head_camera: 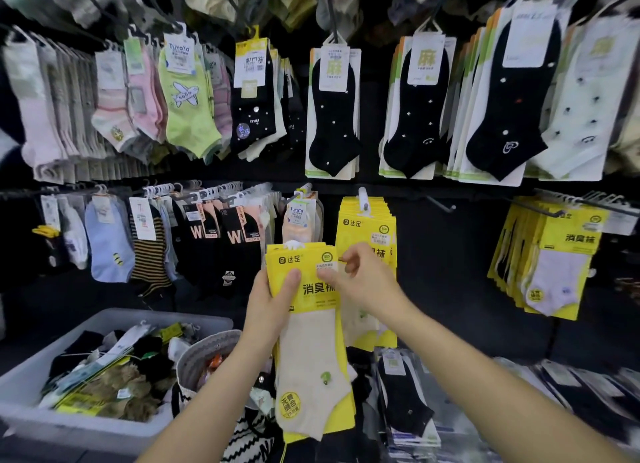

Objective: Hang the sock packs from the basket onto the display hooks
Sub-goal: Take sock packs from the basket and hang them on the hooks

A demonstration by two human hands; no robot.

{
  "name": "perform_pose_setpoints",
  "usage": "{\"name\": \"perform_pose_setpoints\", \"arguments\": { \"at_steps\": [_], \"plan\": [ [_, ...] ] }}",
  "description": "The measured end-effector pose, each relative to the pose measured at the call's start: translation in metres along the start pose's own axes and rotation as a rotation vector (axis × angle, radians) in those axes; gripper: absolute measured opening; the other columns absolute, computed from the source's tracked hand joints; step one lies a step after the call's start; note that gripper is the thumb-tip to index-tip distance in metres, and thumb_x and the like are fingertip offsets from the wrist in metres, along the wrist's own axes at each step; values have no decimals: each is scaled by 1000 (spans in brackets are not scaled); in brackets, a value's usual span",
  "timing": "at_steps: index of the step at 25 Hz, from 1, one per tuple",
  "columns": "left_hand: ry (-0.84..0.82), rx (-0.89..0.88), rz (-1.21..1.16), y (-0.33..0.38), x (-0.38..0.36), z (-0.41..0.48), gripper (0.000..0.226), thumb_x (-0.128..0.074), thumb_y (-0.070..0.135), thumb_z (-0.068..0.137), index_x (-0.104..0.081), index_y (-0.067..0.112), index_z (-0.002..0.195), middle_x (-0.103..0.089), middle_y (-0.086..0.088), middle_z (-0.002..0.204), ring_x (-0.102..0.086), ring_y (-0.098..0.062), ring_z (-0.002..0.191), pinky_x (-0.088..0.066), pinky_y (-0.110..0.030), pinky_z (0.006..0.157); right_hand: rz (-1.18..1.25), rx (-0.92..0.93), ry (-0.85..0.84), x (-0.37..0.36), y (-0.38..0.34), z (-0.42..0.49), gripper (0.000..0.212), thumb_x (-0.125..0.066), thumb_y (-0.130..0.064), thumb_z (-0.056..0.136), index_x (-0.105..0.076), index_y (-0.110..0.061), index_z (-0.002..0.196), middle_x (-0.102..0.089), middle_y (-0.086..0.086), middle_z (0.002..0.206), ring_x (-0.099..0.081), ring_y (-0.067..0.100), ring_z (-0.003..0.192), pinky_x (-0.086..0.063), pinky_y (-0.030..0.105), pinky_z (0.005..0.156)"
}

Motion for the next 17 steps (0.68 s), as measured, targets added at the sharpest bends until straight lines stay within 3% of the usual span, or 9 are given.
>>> {"name": "perform_pose_setpoints", "arguments": {
  "at_steps": [2,6,8,10,12,14,17],
  "plan": [
    [-33,11,-20,4,-14,-2,26,-62,34,85,-57,19,106,-67,-1,105,-66,-15,93,-54,-29,73,81,-49,22,-5,6,-5,41,-74,-48,70,-49,-21,87,-56,-7,81,-54,13,76,-45,27,63],
    [-141,32,-95,9,-30,-4,54,-71,41,75,-56,13,119,-69,-4,109,-67,-20,97,-55,-36,81,297,-110,89,12,18,-5,23,-74,-28,77,-60,-12,85,-71,5,87,-68,23,84,-55,47,78],
    [-177,15,-90,8,-34,-6,62,-69,41,72,-53,13,124,-68,-4,111,-67,-18,98,-55,-34,81,319,-127,48,22,22,-5,19,-75,-26,77,-61,-15,85,-71,1,88,-69,18,84,-56,45,80],
    [-179,3,-63,7,-38,-8,65,-67,41,71,-50,13,127,-67,-3,112,-67,-16,98,-55,-33,81,297,-84,33,36,20,-2,21,-73,-28,79,-62,-20,94,-67,-3,96,-64,12,90,-54,33,80],
    [-189,-16,-29,9,-44,-10,61,-68,42,69,-52,16,121,-67,-3,111,-67,-15,97,-55,-32,80,185,24,29,51,10,6,15,-68,-28,83,-63,-23,97,-62,-4,93,-57,9,85,-49,25,76],
    [-216,-36,-21,10,-50,-10,46,-68,42,69,-57,25,110,-69,0,107,-68,-14,95,-56,-26,75,18,115,-45,59,-3,12,2,-65,-23,86,-66,-22,86,-61,-8,81,-51,8,75,-46,27,72],
    [-270,-66,-66,14,-56,-11,23,-65,39,72,-62,45,95,-72,7,98,-69,-14,93,-56,-25,74,-35,111,-89,68,-11,23,12,-63,-19,87,-65,-21,76,-59,-11,74,-52,5,71,-45,21,67]
  ]
}}
Point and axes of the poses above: each hand's wrist, its own z-axis towards the middle knuckle, its own x-axis out of the back of the hand, y = z × x, the point moved 3 cm from there along z, towards the middle knuckle
